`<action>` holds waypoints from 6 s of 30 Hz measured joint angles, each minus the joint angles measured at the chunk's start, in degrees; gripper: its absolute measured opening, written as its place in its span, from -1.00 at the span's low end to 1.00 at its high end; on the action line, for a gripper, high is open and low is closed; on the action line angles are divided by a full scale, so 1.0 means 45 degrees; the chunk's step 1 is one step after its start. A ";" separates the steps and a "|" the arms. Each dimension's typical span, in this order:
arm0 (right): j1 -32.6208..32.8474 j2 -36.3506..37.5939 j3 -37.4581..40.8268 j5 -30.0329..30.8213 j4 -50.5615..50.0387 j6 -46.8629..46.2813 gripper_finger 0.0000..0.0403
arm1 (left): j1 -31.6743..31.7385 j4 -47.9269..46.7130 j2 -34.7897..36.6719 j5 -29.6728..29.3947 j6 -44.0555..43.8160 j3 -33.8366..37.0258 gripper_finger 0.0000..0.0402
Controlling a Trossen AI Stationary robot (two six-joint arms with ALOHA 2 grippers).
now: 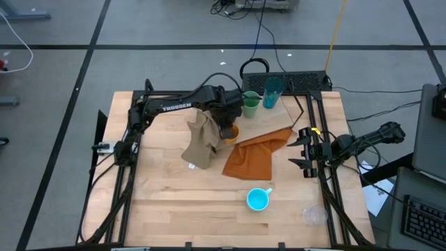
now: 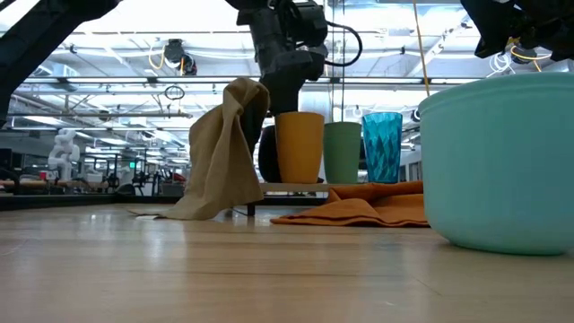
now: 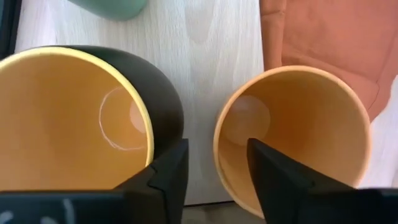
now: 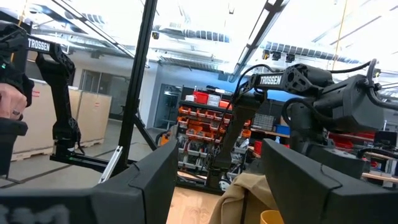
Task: Stack small to large cups/mugs on shelf
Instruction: Put the light blue mug on the shelf
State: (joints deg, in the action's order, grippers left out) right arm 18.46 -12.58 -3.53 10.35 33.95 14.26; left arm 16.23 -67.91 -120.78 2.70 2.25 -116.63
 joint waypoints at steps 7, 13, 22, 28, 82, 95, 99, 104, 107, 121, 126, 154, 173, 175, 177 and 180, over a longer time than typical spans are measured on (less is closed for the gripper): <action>0.0000 0.0000 0.0000 0.0000 0.0005 0.0035 0.09 | 0.0010 -0.0637 -0.0003 -0.0163 -0.0105 -0.1461 -0.05; 0.0002 -0.0004 -0.0014 0.0010 0.0205 0.0503 0.09 | -0.0287 -0.2043 -0.0003 0.0395 -0.0858 -0.3411 -0.05; 0.0085 0.0620 -0.1926 0.0034 -0.0158 0.1456 0.09 | -0.2124 -0.2026 0.3369 -0.1179 -0.0745 -0.3962 -0.05; 0.0842 0.2284 -0.4763 0.0119 -0.5461 0.1475 0.09 | -0.4905 -0.2958 0.7288 -0.4461 -0.2507 -0.3976 -0.05; -0.1148 0.2560 -0.8694 0.0767 -1.1940 -0.2374 0.09 | -1.0282 1.6407 2.0675 -0.7860 0.0527 2.1827 -0.05; -0.2279 0.2565 -0.9911 0.1003 -1.3714 -0.0305 0.09 | -1.0331 1.1748 2.6812 -0.8170 -0.0376 2.1882 -0.05; -0.2947 0.2569 -1.1203 0.0977 -1.6180 -0.1010 0.09 | -1.0340 1.1508 2.6766 -0.8140 -0.0856 2.1898 -0.05; -0.4448 0.2748 -1.1974 0.0514 -1.8406 -0.2596 0.09 | -1.0336 1.1017 2.6647 -0.8330 -0.1624 2.1898 -0.05; -0.5617 0.2744 -1.1288 -0.0283 -1.7968 -0.3565 0.09 | -1.0336 1.1035 2.6575 -0.8340 -0.1694 2.2014 -0.05; -0.7225 0.2220 -0.0424 -0.4899 0.0098 -0.6105 0.09 | -1.0336 1.1544 2.6570 -0.8471 -0.2012 2.2582 -0.05; -0.6745 0.1151 -0.0196 -0.7339 0.1367 -0.7228 0.09 | -1.0336 1.1537 2.6570 -0.8385 -0.2049 2.2578 -0.05; -0.5808 -0.3511 -0.3731 -0.7975 -0.2660 -0.5504 0.08 | -1.0326 1.1908 2.6473 -0.8567 -0.2280 2.2568 -0.05; -0.2906 -0.7875 -0.9000 -0.5649 -1.1222 -0.4907 0.05 | -1.0326 1.2061 2.6473 -0.8966 -0.2873 2.2564 -0.05; -0.2649 -0.8338 -0.9462 -0.5634 -1.1872 -0.5338 0.05 | -1.0326 1.2157 2.6473 -0.9114 -0.2876 2.2568 -0.05; -0.2295 -0.8758 -0.9676 -0.5639 -1.2235 -0.5396 0.05 | -1.0326 1.2163 2.6473 -0.9202 -0.2877 2.2568 -0.05; -0.1798 -0.9468 -0.9734 -0.5649 -1.2306 -0.5702 0.05 | -1.0326 1.2166 2.6473 -0.9204 -0.2906 2.2568 -0.05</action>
State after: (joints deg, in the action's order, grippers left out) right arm 10.37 -55.19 -47.33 -15.07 -21.42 -11.40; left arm -30.24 -13.17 -1.65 -38.72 -10.83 -15.07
